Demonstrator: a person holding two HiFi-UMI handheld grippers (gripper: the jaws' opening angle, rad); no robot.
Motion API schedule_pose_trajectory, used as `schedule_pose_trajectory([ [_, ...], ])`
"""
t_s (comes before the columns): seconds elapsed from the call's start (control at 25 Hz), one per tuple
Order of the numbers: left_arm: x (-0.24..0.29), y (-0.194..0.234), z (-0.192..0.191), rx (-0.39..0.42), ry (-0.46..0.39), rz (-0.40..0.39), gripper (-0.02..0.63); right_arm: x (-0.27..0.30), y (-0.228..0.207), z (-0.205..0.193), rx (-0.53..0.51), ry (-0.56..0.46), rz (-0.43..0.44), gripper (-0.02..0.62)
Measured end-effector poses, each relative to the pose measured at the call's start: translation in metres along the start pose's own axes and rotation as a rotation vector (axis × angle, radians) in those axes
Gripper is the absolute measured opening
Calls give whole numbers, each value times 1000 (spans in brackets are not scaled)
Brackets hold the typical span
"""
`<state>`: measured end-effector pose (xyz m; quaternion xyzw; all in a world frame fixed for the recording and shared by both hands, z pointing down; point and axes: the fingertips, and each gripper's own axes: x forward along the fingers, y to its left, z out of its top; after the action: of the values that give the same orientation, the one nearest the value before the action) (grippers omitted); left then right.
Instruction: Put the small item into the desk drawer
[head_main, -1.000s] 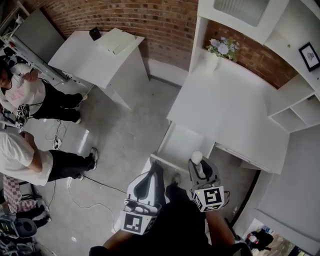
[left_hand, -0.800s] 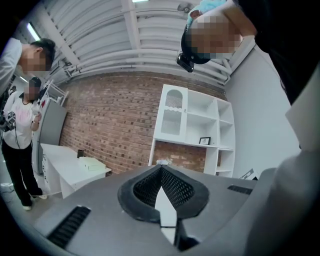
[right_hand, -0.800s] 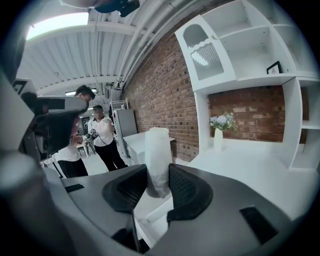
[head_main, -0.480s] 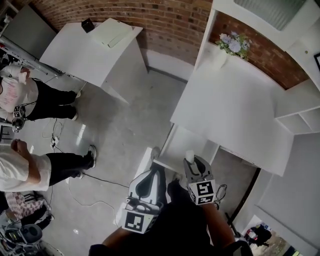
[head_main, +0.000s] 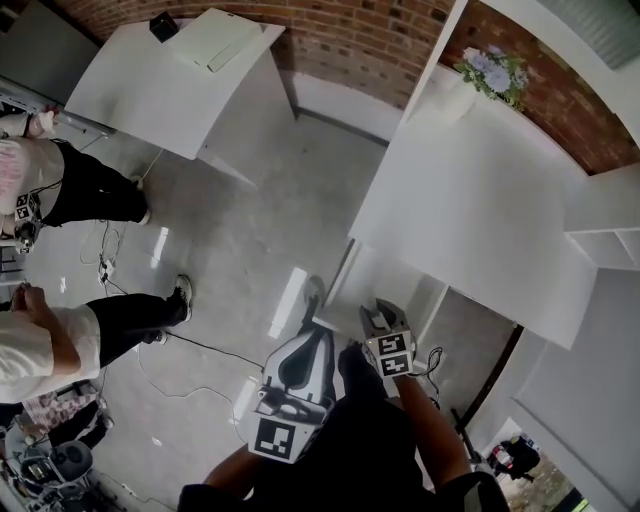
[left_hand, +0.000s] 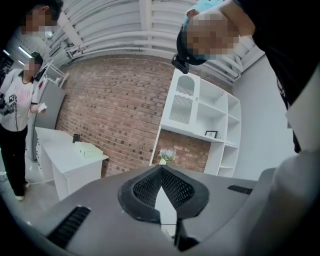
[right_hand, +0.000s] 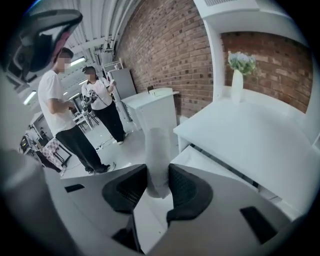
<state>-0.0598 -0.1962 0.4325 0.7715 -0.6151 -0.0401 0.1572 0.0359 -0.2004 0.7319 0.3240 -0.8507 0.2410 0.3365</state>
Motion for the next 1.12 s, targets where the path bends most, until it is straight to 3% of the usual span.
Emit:
schedule_pose_trajectory([
  [0.32,16,19,-12,1,33,-3,25,76,-15,-78,-23,220,20,144],
  [0.6,30,36,-23,-19,60,13,25,109,-15,-114,19,337,61,143],
  [0.76,37,42,-27,-14,69,9,25,126,-23,-113,112,336,80,143],
  [1.12,51,53,-37,-26,93,13,25,159,-45,-129,90,405,53,143],
])
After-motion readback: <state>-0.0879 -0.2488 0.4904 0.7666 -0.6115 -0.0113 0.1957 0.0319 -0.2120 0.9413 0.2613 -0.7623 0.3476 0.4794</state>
